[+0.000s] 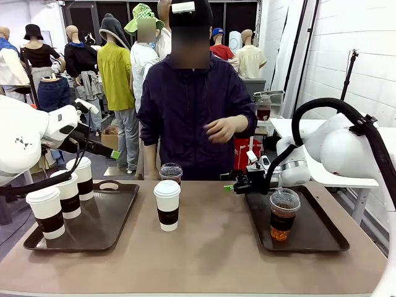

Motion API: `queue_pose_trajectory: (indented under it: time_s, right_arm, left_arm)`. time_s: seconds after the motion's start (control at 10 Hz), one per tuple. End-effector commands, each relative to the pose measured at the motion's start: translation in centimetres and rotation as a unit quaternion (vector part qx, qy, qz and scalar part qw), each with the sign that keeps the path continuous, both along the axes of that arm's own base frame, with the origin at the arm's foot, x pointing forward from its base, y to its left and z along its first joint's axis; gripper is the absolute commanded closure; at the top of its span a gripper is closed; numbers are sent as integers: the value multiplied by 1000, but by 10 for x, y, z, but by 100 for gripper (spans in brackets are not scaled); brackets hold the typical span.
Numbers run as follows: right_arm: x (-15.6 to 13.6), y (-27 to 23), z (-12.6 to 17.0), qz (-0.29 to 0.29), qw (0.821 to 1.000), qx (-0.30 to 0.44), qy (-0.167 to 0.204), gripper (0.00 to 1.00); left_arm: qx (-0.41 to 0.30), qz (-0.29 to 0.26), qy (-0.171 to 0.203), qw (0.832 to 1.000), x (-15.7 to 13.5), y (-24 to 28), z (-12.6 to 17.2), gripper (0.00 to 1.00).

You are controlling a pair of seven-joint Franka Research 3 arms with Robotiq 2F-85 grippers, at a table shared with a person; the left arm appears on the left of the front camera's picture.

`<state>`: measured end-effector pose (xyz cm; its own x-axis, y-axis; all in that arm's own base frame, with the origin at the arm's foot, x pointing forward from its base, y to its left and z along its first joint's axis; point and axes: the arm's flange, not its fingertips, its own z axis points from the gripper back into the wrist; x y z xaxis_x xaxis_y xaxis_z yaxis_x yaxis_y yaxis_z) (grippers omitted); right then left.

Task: Distribute the coffee onto the tray.
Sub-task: Pick up another iced Americano from the middle of the table and place it on the right Handle tray.

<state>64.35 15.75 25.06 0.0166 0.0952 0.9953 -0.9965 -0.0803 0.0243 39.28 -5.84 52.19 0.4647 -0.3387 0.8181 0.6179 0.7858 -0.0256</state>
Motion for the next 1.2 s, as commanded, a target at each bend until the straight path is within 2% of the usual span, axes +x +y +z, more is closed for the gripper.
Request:
queue_pose_trajectory:
  time_s: [0.0,0.2,0.4,1.1]
  right_arm:
    - [15,24,-1,-2,1000,11,5,0]
    - [20,49,-3,5,1000,22,8,0]
    - [19,50,-2,9,1000,21,7,0]
    - [1,-23,16,-25,1000,16,9,0]
  left_arm:
    - [0,0,2,1000,0,1,0,0]
    - [0,0,2,1000,0,1,0,0]
    - [0,0,2,1000,0,1,0,0]
    - [0,0,2,1000,0,1,0,0]
